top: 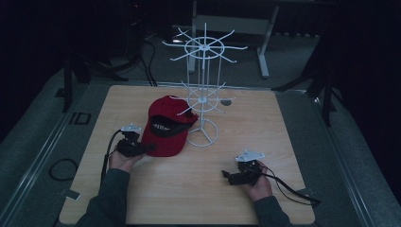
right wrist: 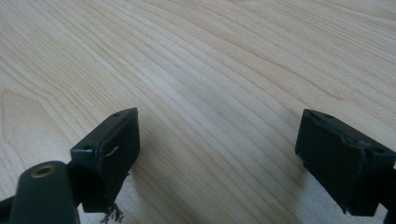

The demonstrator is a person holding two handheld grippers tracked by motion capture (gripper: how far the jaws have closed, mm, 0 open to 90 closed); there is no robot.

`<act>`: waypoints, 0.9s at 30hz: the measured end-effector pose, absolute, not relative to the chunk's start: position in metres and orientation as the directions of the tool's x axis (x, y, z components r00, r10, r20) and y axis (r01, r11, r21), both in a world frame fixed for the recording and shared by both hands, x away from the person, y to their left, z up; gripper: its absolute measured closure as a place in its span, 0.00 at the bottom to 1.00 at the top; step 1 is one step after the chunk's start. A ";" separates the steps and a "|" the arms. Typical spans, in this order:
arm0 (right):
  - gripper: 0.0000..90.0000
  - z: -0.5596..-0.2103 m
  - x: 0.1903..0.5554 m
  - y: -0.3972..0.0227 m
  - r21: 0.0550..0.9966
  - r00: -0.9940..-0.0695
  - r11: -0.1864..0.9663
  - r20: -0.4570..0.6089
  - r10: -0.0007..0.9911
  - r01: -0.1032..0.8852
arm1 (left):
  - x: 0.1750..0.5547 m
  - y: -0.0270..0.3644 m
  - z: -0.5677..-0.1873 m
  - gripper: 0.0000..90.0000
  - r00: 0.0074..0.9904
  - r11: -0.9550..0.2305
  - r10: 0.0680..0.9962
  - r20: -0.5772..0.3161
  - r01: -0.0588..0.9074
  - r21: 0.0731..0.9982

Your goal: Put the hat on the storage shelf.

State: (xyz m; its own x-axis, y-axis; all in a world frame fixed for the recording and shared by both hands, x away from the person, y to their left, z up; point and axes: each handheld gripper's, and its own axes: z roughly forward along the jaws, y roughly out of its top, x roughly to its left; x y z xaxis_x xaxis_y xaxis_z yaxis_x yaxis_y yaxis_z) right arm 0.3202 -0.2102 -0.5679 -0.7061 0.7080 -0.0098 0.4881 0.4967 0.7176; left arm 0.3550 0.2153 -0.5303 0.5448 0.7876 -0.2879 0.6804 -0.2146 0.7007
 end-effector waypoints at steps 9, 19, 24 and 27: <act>0.15 -0.568 0.320 -0.210 0.718 -0.706 0.497 -0.010 0.708 0.488 | 0.349 0.222 -0.532 0.95 0.519 -0.172 0.812 -0.268 0.651 0.739; 0.15 -0.568 0.320 -0.210 0.719 -0.707 0.497 -0.012 0.707 0.485 | 0.343 0.231 -0.529 0.95 0.487 -0.123 0.835 -0.258 0.620 0.775; 0.15 -0.568 0.320 -0.210 0.719 -0.707 0.497 -0.012 0.707 0.485 | 0.341 0.235 -0.526 0.95 0.471 -0.103 0.845 -0.253 0.608 0.787; 0.15 -0.568 0.320 -0.210 0.719 -0.707 0.497 -0.012 0.707 0.485 | 0.340 0.237 -0.525 0.95 0.462 -0.093 0.850 -0.252 0.603 0.792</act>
State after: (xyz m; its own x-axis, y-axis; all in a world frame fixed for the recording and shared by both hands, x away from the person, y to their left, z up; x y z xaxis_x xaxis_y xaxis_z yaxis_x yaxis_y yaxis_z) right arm 0.3204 -0.2102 -0.5681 -0.7066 0.7075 -0.0123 0.4853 0.4972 0.7192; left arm 0.3401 0.2368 -0.5246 0.4621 0.8504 -0.2516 0.6029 -0.0932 0.7924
